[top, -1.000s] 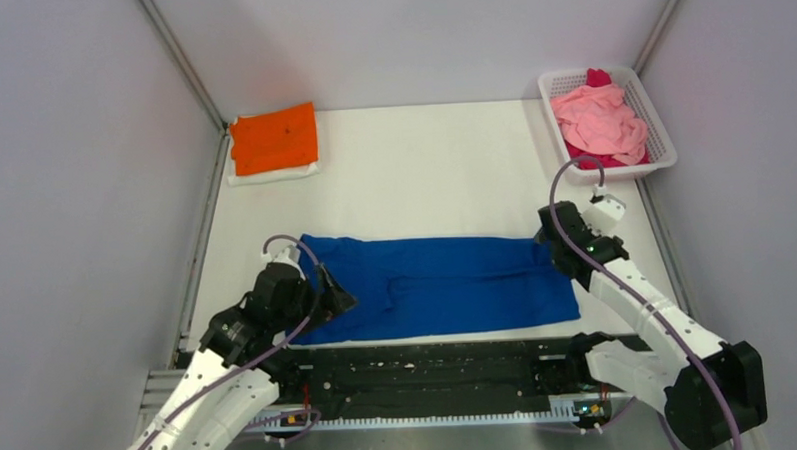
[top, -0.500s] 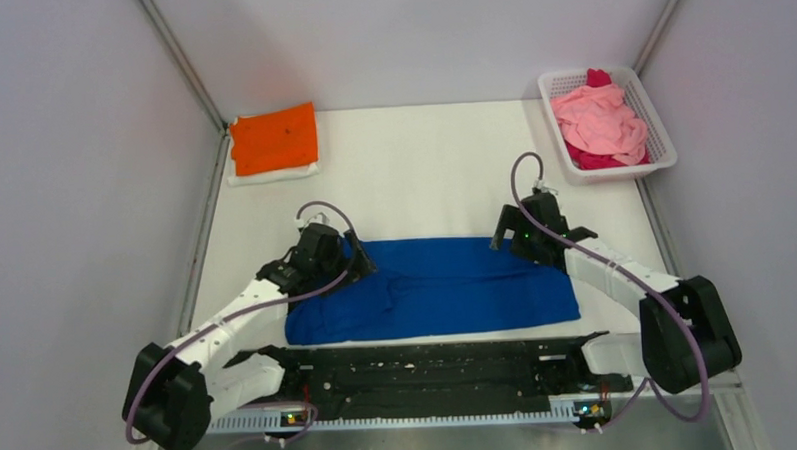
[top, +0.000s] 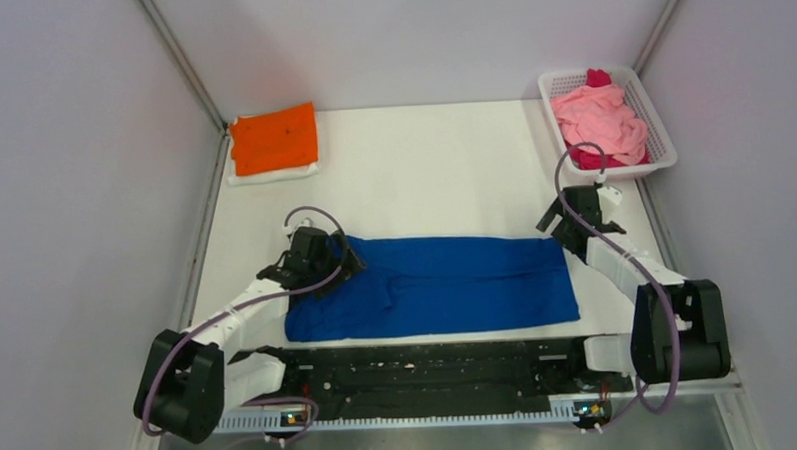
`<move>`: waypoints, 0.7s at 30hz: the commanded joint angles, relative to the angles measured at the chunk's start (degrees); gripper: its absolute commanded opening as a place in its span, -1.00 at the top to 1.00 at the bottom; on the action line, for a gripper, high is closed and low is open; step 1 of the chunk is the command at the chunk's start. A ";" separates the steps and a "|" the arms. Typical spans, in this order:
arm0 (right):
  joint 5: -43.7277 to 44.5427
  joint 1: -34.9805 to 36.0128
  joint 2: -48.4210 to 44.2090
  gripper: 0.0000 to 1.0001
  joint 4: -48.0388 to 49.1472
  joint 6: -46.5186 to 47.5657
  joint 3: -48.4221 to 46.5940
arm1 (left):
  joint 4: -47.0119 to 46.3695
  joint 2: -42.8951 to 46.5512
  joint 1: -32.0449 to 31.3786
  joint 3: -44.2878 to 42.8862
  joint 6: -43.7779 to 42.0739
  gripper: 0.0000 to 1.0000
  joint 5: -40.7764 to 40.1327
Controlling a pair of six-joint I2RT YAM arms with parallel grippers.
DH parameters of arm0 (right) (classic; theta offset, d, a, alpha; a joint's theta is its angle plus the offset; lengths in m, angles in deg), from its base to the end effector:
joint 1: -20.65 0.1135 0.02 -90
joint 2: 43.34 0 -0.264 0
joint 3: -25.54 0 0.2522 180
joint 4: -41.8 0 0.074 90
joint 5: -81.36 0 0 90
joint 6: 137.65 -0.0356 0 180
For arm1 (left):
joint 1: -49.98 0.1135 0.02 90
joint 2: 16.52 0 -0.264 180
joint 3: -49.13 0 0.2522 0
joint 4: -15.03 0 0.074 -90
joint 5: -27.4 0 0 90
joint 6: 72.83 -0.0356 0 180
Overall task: Fold and stack the t-shirts
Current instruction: Rotate the tshirt 90 degrees
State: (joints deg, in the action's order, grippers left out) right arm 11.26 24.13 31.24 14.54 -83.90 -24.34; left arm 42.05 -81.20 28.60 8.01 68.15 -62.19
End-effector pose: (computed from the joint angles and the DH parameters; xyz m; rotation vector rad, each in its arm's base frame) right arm 0.2454 0.0028 0.1780 0.8174 2.2649 -0.1150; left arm 0.1935 -0.0760 0.1667 -0.6448 2.4534 -0.5438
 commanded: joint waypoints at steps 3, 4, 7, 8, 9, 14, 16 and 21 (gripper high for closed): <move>-16.69 -0.43 -9.02 -0.97 9.43 2.38 0.83 | -0.63 -2.69 1.10 1.01 -1.47 -0.98 -0.71; -22.28 -0.07 -10.13 -0.97 11.93 1.78 2.12 | -1.13 -3.92 1.60 0.59 -1.45 -0.98 -0.72; -28.69 5.47 -11.18 -0.97 15.22 0.72 3.65 | -3.82 -10.25 4.32 -3.03 -1.75 -0.98 3.08; -26.80 8.30 -10.99 -0.97 13.96 0.93 3.40 | -4.84 -13.24 5.13 -5.36 -1.76 -0.98 3.40; -24.99 11.35 -10.53 -0.97 12.80 0.89 3.16 | -5.80 -16.27 5.87 -7.80 -1.84 -0.98 3.73; -23.03 20.21 -7.05 -0.98 9.68 0.25 4.48 | -2.03 -35.91 8.18 -33.84 -1.62 -0.98 9.31; -21.86 21.20 -4.87 -0.98 8.27 1.36 4.86 | -0.39 -46.94 8.20 -45.49 -1.03 -0.96 10.97; -21.53 26.75 1.91 -0.98 6.98 2.17 4.03 | -6.78 -68.75 8.24 -72.78 4.87 -0.84 19.98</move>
State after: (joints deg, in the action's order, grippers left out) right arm -11.19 46.10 29.39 22.57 -83.07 -19.60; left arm 41.24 -137.18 36.84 -50.34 68.89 -49.47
